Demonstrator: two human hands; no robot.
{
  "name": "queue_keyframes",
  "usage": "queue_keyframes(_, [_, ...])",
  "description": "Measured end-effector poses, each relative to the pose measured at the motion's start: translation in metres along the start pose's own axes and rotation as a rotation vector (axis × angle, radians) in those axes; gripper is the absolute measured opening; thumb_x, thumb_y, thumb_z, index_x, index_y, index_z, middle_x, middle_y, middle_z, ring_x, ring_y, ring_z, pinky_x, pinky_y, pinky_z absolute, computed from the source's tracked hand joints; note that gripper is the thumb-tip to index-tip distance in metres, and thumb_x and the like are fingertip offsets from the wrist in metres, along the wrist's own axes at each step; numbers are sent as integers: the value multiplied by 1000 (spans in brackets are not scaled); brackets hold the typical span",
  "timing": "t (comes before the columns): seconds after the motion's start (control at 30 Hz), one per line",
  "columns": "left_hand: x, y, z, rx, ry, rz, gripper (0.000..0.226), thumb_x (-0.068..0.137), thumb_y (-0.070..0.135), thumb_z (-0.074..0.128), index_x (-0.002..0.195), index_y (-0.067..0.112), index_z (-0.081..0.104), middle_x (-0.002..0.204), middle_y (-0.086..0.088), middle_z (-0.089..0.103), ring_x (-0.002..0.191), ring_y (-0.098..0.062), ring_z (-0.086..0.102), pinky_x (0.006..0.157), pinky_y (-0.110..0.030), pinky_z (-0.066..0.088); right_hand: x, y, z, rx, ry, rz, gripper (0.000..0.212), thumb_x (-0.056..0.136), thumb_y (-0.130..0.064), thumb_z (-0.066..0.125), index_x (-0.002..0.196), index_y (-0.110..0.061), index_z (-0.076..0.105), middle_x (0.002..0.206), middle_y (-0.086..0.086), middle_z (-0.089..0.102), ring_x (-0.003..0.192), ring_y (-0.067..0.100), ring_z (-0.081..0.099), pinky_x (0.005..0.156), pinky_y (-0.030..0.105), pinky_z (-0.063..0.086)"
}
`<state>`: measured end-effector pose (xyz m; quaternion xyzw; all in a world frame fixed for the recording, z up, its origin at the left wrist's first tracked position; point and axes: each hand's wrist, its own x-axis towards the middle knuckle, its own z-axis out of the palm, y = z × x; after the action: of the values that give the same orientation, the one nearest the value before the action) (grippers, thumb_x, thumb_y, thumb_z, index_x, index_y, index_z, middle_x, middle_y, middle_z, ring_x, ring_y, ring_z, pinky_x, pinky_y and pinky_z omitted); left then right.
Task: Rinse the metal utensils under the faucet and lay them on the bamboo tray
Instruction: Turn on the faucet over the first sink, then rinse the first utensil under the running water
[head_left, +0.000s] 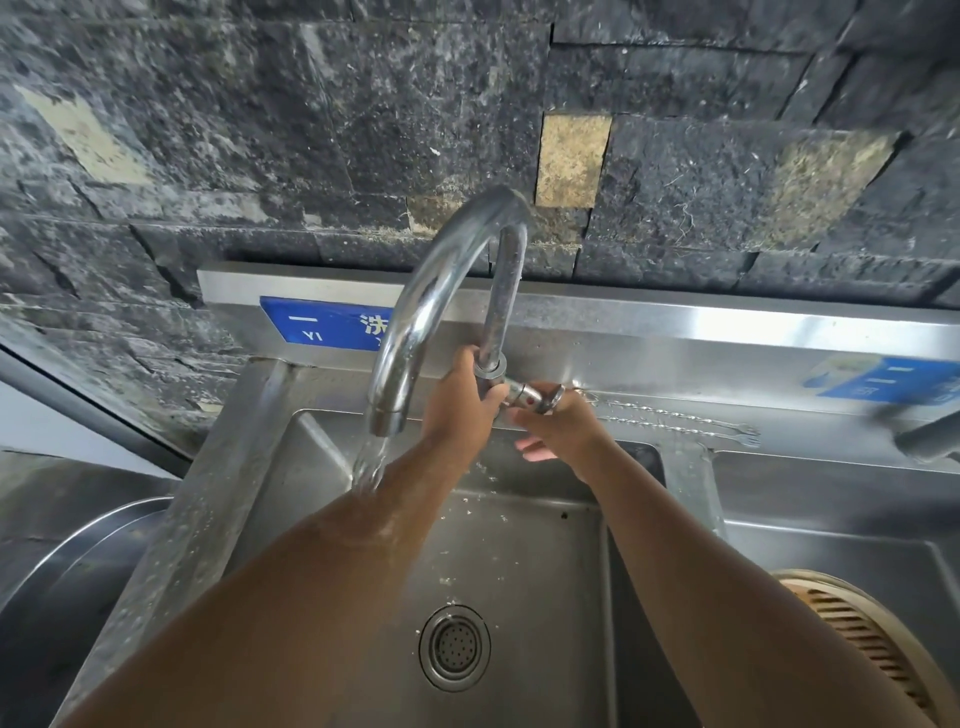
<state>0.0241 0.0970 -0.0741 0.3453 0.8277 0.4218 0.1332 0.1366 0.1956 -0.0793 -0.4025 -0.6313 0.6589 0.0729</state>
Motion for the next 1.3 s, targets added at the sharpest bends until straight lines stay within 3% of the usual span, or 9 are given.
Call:
queue_keyframes(0.13, [-16, 5, -1, -20, -17, -78, 41, 87, 20, 73, 120, 12, 50, 109, -1, 68, 91, -14, 63, 78, -28, 51, -16, 10, -12, -71, 11, 54, 56, 89, -7, 72, 137, -7, 45, 123, 17, 61, 78, 25, 71, 59, 30, 61])
queue_keyframes(0.23, [-35, 7, -1, 10, -81, -120, 45, 89, 18, 67, 127, 6, 47, 117, -11, 65, 105, -27, 64, 91, -43, 53, -27, 22, -27, -115, 52, 71, 67, 90, -7, 71, 148, -9, 37, 112, 12, 61, 73, 24, 70, 55, 29, 59])
queue_keyframes(0.3, [-48, 9, 2, 76, -142, -159, 51, 91, 23, 63, 134, 4, 44, 124, -13, 61, 113, -31, 61, 94, -40, 50, -31, 31, -38, -199, 61, 67, 60, 90, -9, 71, 144, -9, 44, 107, 10, 64, 72, 21, 72, 56, 30, 60])
queue_keyframes(0.47, [-71, 16, 22, 253, -357, -188, 62, 94, 36, 57, 146, 10, 34, 135, -13, 56, 117, -30, 58, 94, -37, 47, -39, 43, -66, -465, 179, 68, 39, 85, -15, 72, 122, -10, 62, 109, 12, 69, 86, 31, 73, 75, 49, 62])
queue_keyframes(0.6, [-74, 21, 48, 329, -443, -68, 63, 92, 34, 58, 145, 10, 35, 149, -8, 42, 135, -25, 42, 109, -40, 38, -40, 41, -98, -816, 295, -29, 41, 83, -19, 68, 123, -18, 65, 125, 6, 61, 106, 28, 64, 87, 37, 54])
queue_keyframes(0.73, [-69, 24, 73, 457, -453, 168, 72, 93, 29, 59, 152, 6, 23, 160, -14, 19, 149, -30, 17, 119, -42, 25, -31, 44, -124, -1019, 312, -109, 34, 89, -14, 63, 123, -15, 59, 124, 8, 54, 105, 31, 63, 84, 37, 52])
queue_keyframes(0.9, [-62, 16, 92, 604, -439, 199, 92, 92, 32, 58, 157, 16, -6, 165, -5, -13, 152, -26, -8, 121, -49, 16, -11, 39, -135, -1217, 261, -141, 38, 92, -8, 56, 130, -13, 52, 123, 10, 54, 103, 39, 65, 80, 44, 55])
queue_keyframes(1.1, [-67, -1, 105, 754, -453, 175, 102, 88, 33, 59, 155, 11, -15, 163, -3, -23, 150, -24, -18, 119, -54, 17, 6, 44, -135, -1342, 220, -218, 27, 87, 2, 53, 110, -12, 56, 112, 12, 58, 91, 41, 67, 70, 42, 52])
queue_keyframes(1.3, [-72, 0, 113, 711, -424, 141, 110, 85, 32, 64, 154, 12, -19, 160, -1, -31, 149, -22, -24, 117, -49, 25, 20, 51, -134, -1427, 233, -266, 27, 85, 3, 53, 108, -11, 56, 102, 13, 62, 91, 41, 68, 62, 39, 43])
